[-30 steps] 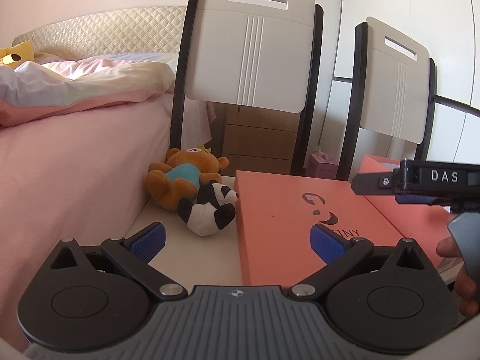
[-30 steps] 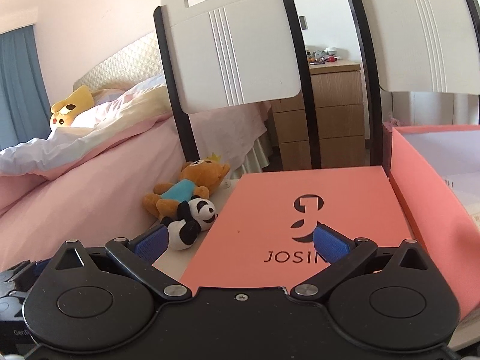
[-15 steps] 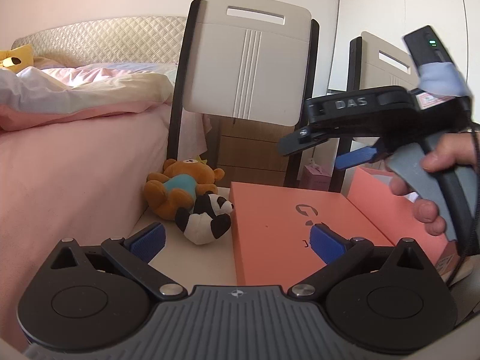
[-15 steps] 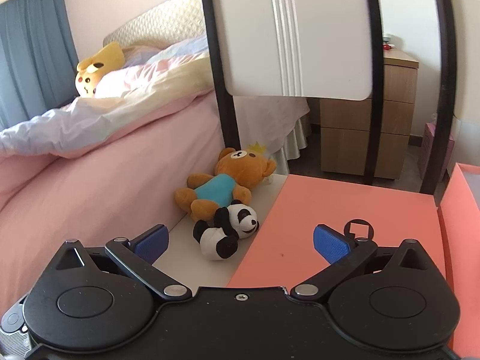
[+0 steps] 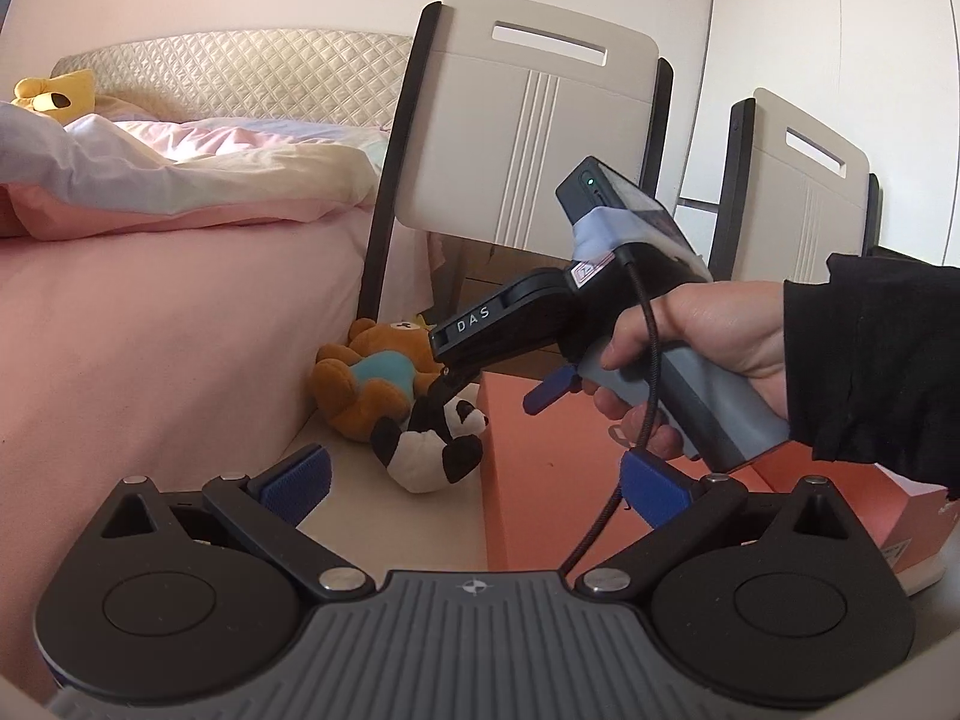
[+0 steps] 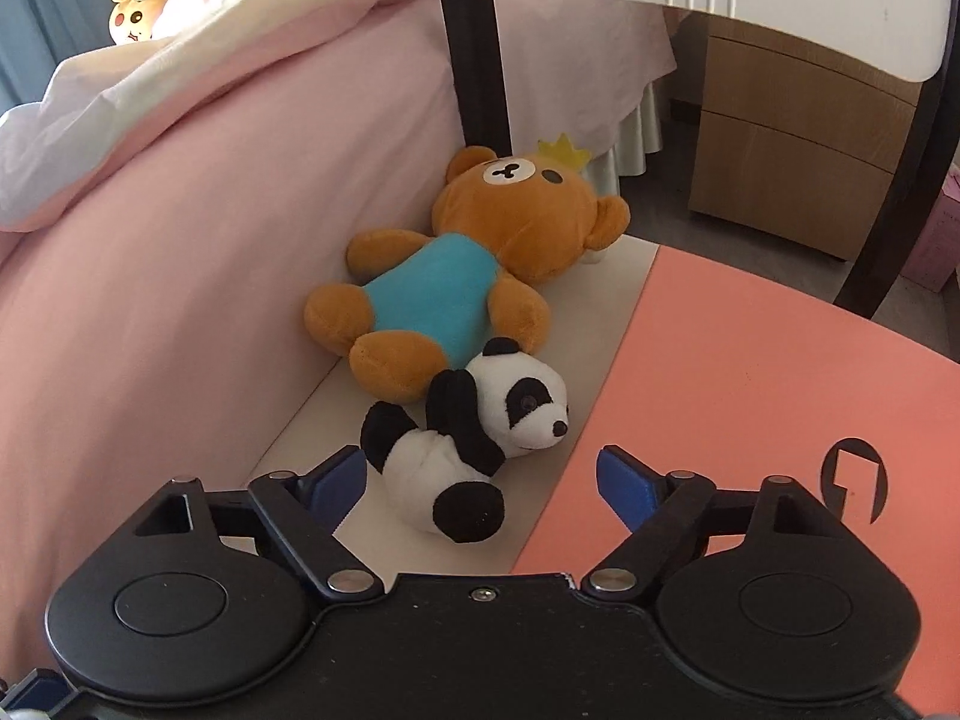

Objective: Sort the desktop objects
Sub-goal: 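Lower the right gripper onto the panda plush and close on it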

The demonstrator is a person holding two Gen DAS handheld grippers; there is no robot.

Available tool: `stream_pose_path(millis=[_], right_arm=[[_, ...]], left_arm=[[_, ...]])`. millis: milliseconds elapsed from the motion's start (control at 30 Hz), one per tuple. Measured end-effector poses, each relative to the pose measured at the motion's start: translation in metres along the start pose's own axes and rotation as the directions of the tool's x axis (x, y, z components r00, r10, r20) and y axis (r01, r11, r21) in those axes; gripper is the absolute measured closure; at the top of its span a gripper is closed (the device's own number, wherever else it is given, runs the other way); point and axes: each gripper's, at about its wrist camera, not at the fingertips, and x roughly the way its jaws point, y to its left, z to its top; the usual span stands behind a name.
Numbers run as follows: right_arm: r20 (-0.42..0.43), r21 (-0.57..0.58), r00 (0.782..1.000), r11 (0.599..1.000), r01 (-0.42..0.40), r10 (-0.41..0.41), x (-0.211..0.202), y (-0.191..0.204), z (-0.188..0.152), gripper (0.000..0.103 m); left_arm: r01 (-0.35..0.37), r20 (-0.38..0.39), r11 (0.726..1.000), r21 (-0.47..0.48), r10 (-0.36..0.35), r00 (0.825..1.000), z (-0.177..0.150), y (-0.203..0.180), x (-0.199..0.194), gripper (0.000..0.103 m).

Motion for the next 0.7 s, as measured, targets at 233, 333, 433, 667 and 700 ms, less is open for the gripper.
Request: stream_pose_path(millis=[233, 333, 433, 667, 700], right_arm=[[-0.037, 0.015, 0.998, 0.999, -0.052, 0.053, 0.03, 0.004, 0.007, 0.026], [-0.044, 0.013, 0.998, 0.999, -0.05, 0.05, 0.039, 0.006, 0.008, 0.025], [-0.05, 0.016, 0.998, 0.999, -0.046, 0.047, 0.043, 0.007, 0.007, 0.027], [-0.107, 0.005, 0.993, 0.999, -0.042, 0.042, 0.06, 0.017, 0.002, 0.027], [-0.103, 0.003, 0.994, 0.999, -0.04, 0.04, 0.061, 0.019, 0.001, 0.026]], left_arm=[[-0.015, 0.004, 1.0, 0.017, 0.015, 1.0, -0.001, -0.003, -0.001, 0.0], [-0.006, 0.0, 1.0, 0.013, 0.006, 1.0, -0.001, -0.002, 0.0, 0.0], [0.001, -0.003, 1.0, 0.013, -0.001, 1.0, -0.001, -0.002, 0.001, 0.0], [0.014, -0.004, 1.0, 0.015, -0.014, 1.0, -0.001, -0.002, 0.001, 0.0], [0.016, -0.004, 1.0, 0.014, -0.016, 1.0, -0.001, -0.002, 0.001, 0.0]])
